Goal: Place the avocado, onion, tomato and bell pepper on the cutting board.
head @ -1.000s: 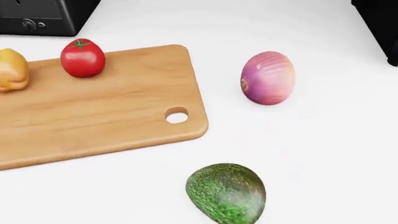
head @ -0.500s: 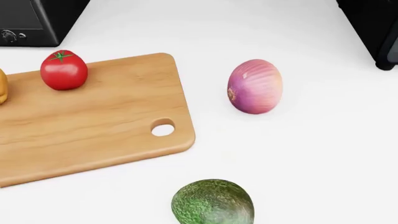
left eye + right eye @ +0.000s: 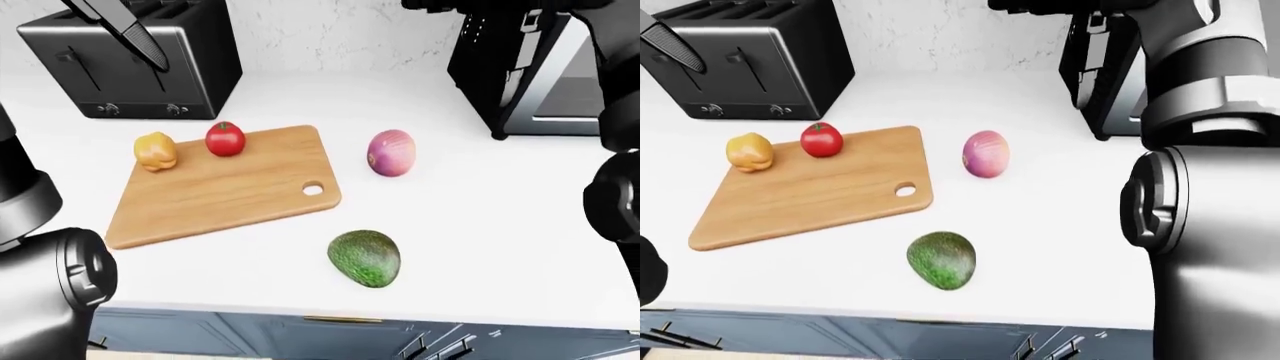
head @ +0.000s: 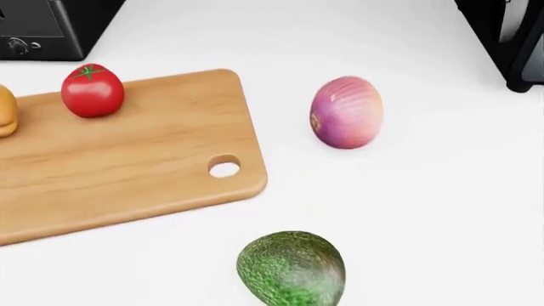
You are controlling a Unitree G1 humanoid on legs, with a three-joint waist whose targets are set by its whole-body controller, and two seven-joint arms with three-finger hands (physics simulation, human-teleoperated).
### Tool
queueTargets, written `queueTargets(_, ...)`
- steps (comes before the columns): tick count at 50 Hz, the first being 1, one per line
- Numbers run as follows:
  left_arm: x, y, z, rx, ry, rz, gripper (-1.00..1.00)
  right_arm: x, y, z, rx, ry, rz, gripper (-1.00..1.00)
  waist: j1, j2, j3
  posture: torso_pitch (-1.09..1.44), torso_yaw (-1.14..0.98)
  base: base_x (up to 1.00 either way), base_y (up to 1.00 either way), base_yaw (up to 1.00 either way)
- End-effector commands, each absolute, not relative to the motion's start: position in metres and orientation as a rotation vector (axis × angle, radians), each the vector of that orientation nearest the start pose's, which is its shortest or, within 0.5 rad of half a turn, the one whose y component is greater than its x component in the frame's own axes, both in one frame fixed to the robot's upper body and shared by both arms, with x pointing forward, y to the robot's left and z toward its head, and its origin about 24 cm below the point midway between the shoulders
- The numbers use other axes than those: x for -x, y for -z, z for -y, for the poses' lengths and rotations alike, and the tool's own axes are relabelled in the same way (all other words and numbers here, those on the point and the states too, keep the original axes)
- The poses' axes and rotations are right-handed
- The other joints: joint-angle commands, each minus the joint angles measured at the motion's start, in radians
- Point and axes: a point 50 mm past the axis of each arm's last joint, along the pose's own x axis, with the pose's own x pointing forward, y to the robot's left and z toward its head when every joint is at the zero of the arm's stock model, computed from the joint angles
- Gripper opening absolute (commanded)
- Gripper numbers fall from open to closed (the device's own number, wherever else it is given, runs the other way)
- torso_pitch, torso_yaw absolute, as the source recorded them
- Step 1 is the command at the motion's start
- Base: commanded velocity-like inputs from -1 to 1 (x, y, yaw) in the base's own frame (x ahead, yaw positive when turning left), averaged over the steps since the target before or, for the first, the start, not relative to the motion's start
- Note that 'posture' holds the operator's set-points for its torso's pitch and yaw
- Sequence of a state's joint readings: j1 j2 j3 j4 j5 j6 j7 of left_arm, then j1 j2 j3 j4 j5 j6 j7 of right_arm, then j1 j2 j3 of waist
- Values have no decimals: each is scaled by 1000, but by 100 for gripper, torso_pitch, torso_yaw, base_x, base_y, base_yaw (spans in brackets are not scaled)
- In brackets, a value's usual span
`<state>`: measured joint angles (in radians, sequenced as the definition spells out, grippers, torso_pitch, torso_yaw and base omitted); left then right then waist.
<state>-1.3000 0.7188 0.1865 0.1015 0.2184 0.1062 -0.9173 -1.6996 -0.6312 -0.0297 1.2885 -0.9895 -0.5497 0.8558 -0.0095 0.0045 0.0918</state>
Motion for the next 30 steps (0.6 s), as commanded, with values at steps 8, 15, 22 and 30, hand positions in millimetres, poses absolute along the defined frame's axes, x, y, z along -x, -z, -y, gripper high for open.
queueTargets(8, -264, -445, -200, -1071, 297, 810, 100, -381, -394, 183, 1573, -467, 204, 100, 0, 2, -34, 0, 0, 0, 0, 0)
queueTargets(15, -264, -443, -200, -1070, 300, 807, 100, -386, -387, 177, 1575, -470, 205, 100, 0, 3, -37, 0, 0, 0, 0, 0)
queueTargets(22, -264, -442, -201, -1070, 300, 806, 100, -389, -380, 172, 1569, -502, 193, 100, 1, 3, -39, 0, 0, 0, 0, 0)
queueTargets(30, -264, -442, -201, -1070, 300, 803, 100, -390, -373, 167, 1563, -563, 164, 100, 0, 4, -40, 0, 0, 0, 0, 0)
